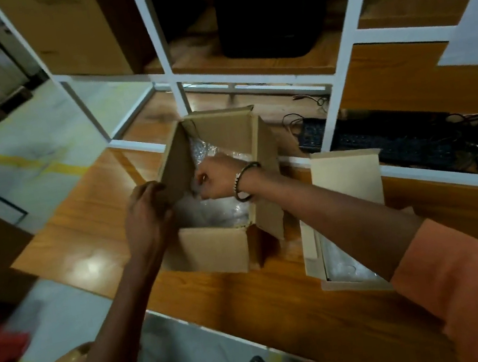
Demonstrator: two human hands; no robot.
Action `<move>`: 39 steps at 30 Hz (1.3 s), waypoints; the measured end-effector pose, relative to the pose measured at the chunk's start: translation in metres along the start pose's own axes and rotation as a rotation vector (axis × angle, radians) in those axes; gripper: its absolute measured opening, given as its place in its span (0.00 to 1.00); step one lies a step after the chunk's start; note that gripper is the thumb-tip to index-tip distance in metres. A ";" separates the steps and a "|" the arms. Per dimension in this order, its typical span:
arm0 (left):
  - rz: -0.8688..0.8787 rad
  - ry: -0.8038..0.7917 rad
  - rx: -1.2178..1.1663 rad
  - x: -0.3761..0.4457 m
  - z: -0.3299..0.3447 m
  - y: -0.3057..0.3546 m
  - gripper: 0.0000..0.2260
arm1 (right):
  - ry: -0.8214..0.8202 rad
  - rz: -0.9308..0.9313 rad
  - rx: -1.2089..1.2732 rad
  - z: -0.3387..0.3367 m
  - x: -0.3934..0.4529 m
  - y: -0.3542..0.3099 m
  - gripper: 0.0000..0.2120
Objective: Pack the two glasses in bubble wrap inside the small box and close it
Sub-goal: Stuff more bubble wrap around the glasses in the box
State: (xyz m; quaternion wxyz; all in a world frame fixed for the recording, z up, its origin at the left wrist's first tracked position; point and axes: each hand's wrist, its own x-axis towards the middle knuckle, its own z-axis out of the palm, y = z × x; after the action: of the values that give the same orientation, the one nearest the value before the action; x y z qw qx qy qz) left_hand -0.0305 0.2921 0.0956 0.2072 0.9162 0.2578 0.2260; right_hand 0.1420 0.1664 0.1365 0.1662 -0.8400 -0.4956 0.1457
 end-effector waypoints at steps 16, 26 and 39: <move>-0.016 0.029 0.057 0.021 0.012 0.014 0.19 | -0.103 0.255 0.197 0.000 0.021 -0.002 0.20; 0.012 -0.142 -0.797 0.008 0.050 0.159 0.21 | 0.076 0.263 1.373 -0.083 -0.104 0.089 0.22; 0.107 -0.512 -0.682 -0.034 0.123 0.236 0.31 | 0.402 0.554 1.704 -0.030 -0.254 0.193 0.17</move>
State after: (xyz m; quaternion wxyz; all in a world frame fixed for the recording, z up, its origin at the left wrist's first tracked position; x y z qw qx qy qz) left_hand 0.0968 0.0563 0.1029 0.5436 0.8338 0.0607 0.0741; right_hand 0.1870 -0.1492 0.1021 0.7715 -0.5317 0.0368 0.3474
